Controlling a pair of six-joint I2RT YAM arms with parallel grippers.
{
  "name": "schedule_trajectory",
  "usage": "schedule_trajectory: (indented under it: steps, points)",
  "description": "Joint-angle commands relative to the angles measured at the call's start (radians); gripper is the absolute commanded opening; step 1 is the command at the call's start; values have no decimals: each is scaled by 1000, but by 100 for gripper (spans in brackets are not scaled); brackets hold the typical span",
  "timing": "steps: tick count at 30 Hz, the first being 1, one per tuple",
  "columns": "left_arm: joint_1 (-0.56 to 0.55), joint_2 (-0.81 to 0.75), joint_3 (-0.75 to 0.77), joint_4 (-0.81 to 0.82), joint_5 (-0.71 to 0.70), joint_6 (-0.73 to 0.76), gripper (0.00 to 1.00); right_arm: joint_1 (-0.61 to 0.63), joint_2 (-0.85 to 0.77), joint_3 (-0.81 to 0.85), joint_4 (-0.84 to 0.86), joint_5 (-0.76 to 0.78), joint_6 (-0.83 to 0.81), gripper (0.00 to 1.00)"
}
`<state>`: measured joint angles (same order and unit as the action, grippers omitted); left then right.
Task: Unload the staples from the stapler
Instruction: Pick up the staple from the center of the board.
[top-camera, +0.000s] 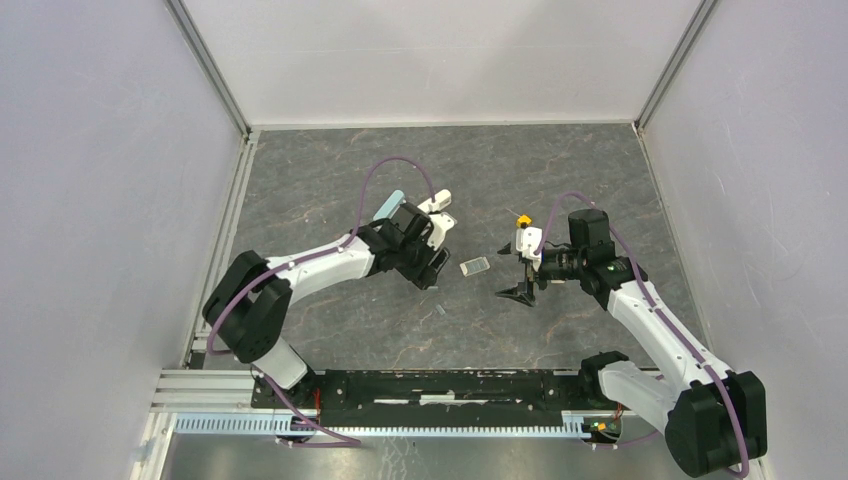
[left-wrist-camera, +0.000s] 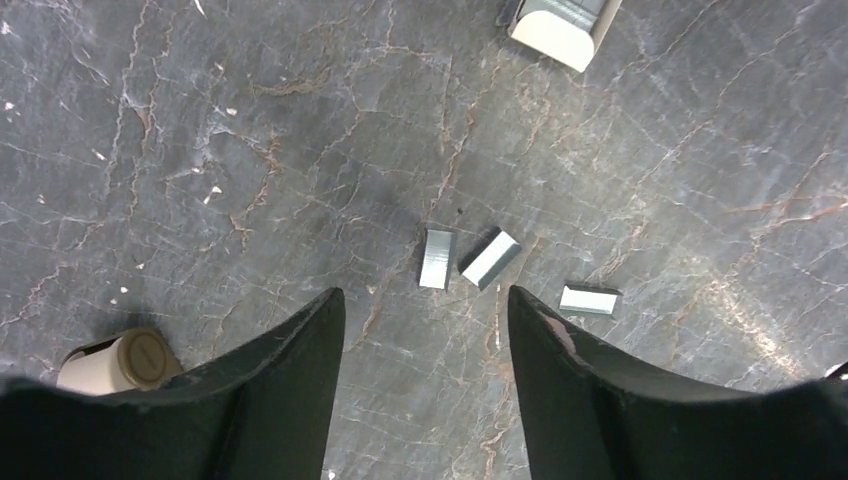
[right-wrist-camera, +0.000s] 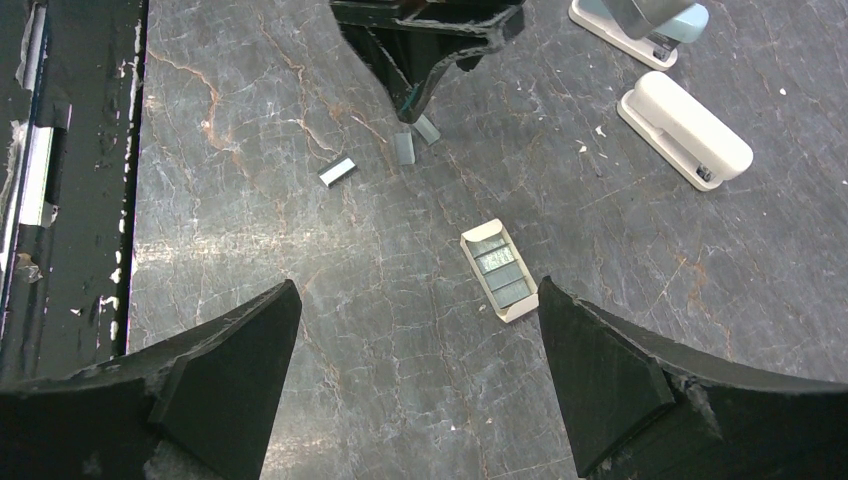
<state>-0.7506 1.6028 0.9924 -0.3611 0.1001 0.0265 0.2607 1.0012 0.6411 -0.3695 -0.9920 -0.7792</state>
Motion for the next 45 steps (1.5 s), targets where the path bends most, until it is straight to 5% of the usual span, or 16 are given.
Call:
schedule_trajectory:
  steps: [1, 45]
  points:
    - [-5, 39, 56, -102, -31, 76, 63, -6, -11, 31, -6, -4, -21, 95]
    - [-18, 186, 99, -91, -11, 71, 41, -5, 1, 41, -26, -13, -28, 96]
